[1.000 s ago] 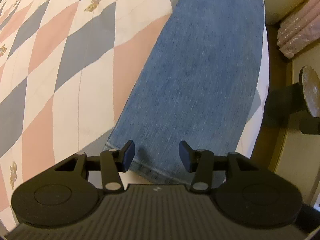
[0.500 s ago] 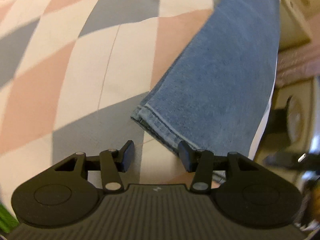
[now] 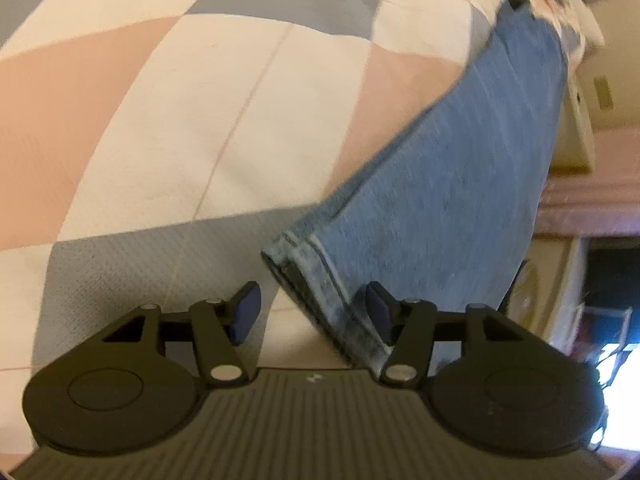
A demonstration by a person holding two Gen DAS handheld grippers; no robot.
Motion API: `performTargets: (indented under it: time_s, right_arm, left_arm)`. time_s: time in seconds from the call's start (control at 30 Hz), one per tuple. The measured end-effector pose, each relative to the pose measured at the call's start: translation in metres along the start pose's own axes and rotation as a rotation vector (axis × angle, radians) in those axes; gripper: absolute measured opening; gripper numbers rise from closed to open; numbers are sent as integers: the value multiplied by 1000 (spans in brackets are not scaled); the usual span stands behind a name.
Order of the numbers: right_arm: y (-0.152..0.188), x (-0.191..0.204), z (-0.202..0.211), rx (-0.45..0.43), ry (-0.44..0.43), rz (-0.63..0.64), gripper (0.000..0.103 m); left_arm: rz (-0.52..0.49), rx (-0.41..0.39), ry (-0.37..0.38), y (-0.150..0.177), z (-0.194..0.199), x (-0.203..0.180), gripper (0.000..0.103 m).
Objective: Fold clothes
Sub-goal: 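Grasp the leg hem with the left gripper while the right gripper grasps the hem too, then lift the hems with both grippers and fold them toward the waistband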
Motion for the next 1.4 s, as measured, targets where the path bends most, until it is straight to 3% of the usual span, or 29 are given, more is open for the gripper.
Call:
performTargets:
  time_s: [0.23, 0.33, 0.37, 0.4, 0.43, 0.5, 0.7, 0.87, 0.97, 1.0, 1.13, 1.17, 1.27, 1.4]
  right_arm:
    - [5, 6, -7, -3, -53, -9, 60]
    - [6, 5, -13, 6, -58, -16, 50]
    - [7, 5, -13, 7, -57, -14, 44]
    - [6, 4, -14, 7, -56, -10, 34]
    - [7, 5, -12, 6, -62, -1, 31]
    - [5, 8, -7, -3, -81, 10, 28]
    - [1, -3, -12, -10, -56, -16, 29]
    - [0, -1, -18, -2, -53, 9, 28]
    - [1, 10, -12, 14, -53, 84, 14]
    - [1, 17, -9, 24, -58, 111, 12]
    - [-3, 43, 13, 44, -87, 184, 10]
    - [-7, 49, 20, 37, -91, 188, 10]
    - [-30, 67, 44, -5, -110, 149, 10]
    - [-73, 80, 74, -56, -149, -19, 10]
  left_arm:
    - [88, 4, 70, -3, 0, 8, 54]
    - [99, -1, 127, -6, -11, 2, 52]
    - [96, -8, 146, -7, -11, 1, 47]
    - [98, -23, 188, -9, -8, -1, 32]
    - [101, -38, 229, -11, -5, -2, 25]
    - [151, -55, 291, -12, -2, 2, 25]
    - [289, -90, 322, -4, -17, 20, 28]
    - [232, -122, 306, -6, -6, 6, 22]
    - [210, -142, 289, -13, 13, -8, 22]
    - [202, -147, 268, -15, 19, -14, 22]
    - [151, -115, 61, -24, 35, -44, 22]
    - [130, -130, 48, -29, 40, -57, 22]
    - [95, -174, 40, -49, 48, -105, 22]
    - [-5, -219, 5, -82, 39, -180, 22]
Point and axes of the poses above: each gripper's, at about its wrist camera, not at the fingertips, and z roughly against the way its jaws point, x to its left, y to its underside, the point moved 10 cm from there along -z, roughly the way its jaws point, and after that the axes turned 9 degrees about -x, right-handed, at the moved point
